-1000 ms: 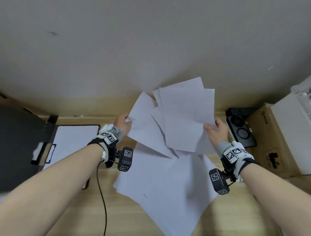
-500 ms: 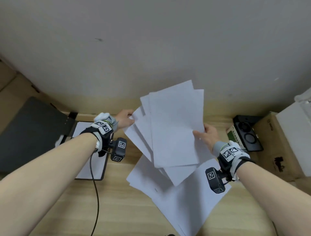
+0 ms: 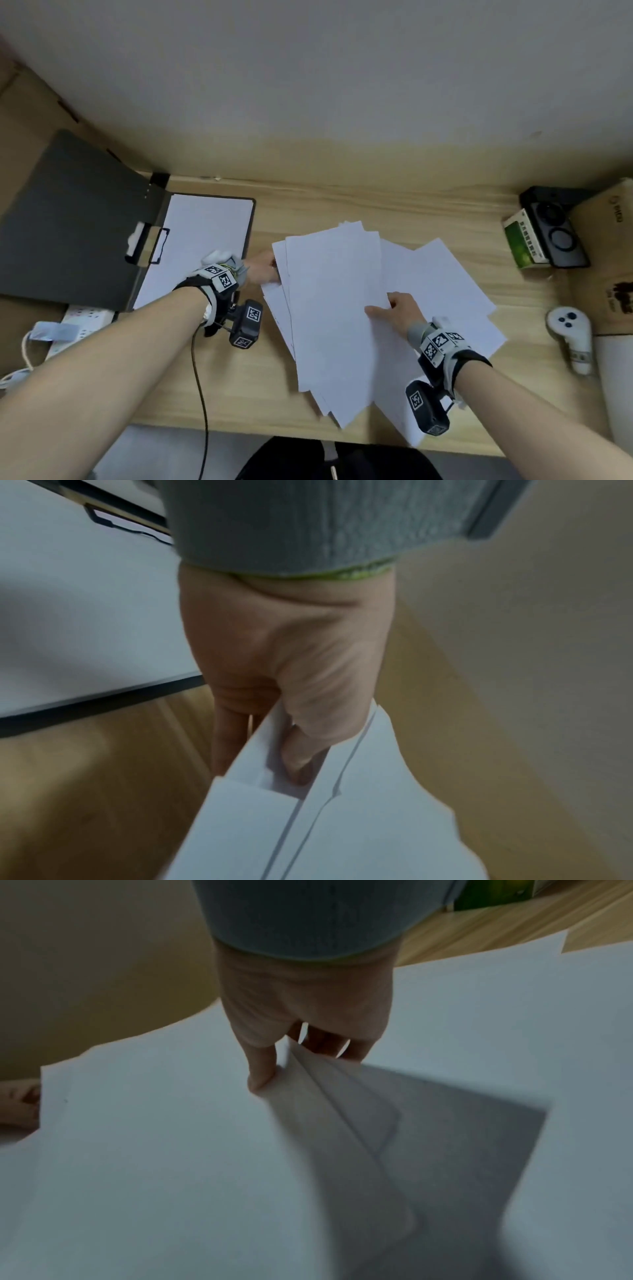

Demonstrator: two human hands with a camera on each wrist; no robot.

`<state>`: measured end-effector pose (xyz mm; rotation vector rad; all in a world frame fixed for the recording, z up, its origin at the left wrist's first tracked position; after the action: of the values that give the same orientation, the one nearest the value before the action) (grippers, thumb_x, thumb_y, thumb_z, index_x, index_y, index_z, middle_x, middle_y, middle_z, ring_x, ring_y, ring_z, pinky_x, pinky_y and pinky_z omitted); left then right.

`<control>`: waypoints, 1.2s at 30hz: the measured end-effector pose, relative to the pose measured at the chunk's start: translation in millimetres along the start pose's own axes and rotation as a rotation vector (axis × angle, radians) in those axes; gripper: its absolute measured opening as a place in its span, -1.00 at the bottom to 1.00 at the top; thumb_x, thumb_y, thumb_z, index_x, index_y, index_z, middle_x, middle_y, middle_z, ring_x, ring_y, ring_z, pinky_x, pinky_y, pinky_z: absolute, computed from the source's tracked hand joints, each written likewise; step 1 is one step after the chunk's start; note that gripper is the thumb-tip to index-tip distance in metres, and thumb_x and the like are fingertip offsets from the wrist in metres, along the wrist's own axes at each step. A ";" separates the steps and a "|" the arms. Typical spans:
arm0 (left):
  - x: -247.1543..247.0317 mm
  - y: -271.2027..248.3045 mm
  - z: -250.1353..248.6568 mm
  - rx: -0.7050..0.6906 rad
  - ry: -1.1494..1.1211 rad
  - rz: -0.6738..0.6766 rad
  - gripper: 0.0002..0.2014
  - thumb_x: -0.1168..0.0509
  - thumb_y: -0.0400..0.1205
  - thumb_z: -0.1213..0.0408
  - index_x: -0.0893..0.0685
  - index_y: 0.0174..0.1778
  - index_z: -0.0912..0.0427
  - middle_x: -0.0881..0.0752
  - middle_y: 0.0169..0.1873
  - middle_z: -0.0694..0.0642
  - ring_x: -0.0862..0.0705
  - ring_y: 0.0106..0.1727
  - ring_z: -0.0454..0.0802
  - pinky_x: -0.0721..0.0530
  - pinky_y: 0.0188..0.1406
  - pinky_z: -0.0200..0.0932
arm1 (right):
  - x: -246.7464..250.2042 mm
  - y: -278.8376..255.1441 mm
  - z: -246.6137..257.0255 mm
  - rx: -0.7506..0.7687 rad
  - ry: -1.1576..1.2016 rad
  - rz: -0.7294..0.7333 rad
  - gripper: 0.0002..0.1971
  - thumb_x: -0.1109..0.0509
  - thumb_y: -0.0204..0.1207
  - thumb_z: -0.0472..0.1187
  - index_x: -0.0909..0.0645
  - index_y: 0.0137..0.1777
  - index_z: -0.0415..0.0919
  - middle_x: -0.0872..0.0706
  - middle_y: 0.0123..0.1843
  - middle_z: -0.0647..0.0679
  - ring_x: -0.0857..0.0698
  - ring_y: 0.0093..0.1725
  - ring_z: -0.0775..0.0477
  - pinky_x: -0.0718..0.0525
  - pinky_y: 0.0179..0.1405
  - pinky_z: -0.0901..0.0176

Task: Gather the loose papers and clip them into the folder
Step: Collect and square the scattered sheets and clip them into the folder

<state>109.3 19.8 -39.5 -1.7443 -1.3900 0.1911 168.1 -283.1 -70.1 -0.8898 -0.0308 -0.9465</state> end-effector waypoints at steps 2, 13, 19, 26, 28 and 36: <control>4.4 5.1 11.9 0.010 -0.023 -0.057 -0.47 -0.38 0.55 0.32 -0.50 0.48 0.17 -0.61 0.37 0.10 -0.59 0.35 0.07 -0.59 0.39 0.10 | -4.9 -1.9 0.6 -0.004 0.004 -0.032 -0.77 -0.61 0.35 -0.08 -0.73 -0.22 -0.24 -0.79 -0.14 -0.16 -0.72 -0.23 -0.18 -0.71 -0.24 0.02; -9.0 -10.9 33.0 0.134 -0.738 -0.050 -0.24 -0.58 0.29 -0.22 -0.61 0.38 0.03 -0.74 0.26 0.03 -0.68 0.31 0.05 -0.53 0.44 0.11 | 3.4 -17.1 61.7 0.082 0.308 -0.203 -0.78 -0.44 0.57 -0.36 -0.64 0.20 -0.30 -0.75 0.05 -0.18 -0.71 -0.04 -0.15 -0.65 -0.02 0.04; 10.4 21.4 27.0 0.010 -0.668 -0.206 -0.03 -0.69 0.00 -0.12 -0.61 0.34 0.17 -0.75 0.23 0.11 -0.74 0.22 0.10 -0.68 0.29 0.14 | 7.6 -29.0 104.7 0.167 0.331 -0.141 -0.71 -0.43 0.49 -0.51 -0.66 0.19 -0.29 -0.79 0.07 -0.18 -0.76 -0.05 -0.12 -0.74 -0.13 0.17; 82.4 -79.8 -91.6 -0.261 -0.611 -0.383 -0.59 -0.66 0.32 0.35 -0.77 0.07 0.21 -0.83 0.03 0.13 -0.80 0.07 0.04 -0.72 0.19 -0.04 | 43.4 -39.1 163.4 0.288 0.444 -0.136 -0.69 -0.50 0.42 -0.51 -0.69 0.09 -0.17 -0.81 0.13 -0.15 -0.77 0.09 -0.12 -0.67 0.19 0.04; 78.1 -99.3 -108.8 -0.354 -0.564 -0.390 -0.59 -0.60 0.37 0.49 -0.74 0.11 0.19 -0.82 0.03 0.08 -0.80 0.03 -0.07 -0.72 0.17 -0.14 | 44.4 -42.9 163.3 0.296 0.461 -0.131 -0.67 -0.54 0.38 -0.51 -0.70 0.09 -0.18 -0.82 0.06 -0.11 -0.77 0.06 -0.12 -0.66 0.15 0.07; 34.0 -106.7 -83.3 -0.263 -0.549 -0.495 -0.62 -0.54 0.40 0.56 -0.76 0.13 0.28 -0.79 -0.01 0.14 -0.74 0.04 0.01 -0.65 0.08 -0.15 | 23.0 -55.9 140.5 0.316 0.481 -0.089 -0.67 -0.60 0.34 -0.46 -0.74 0.09 -0.21 -0.83 0.02 -0.10 -0.78 -0.04 -0.02 -0.70 -0.08 0.23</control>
<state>94.8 4.4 98.5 -1.5481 -2.2908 0.2307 190.4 -219.5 67.2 -0.3578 0.1886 -1.1813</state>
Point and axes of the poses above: each hand's wrist, its own y-axis towards the middle knuckle, its own x-axis out of the back of the hand, z = x × y, the point moved 10 cm from there along y, towards the middle knuckle
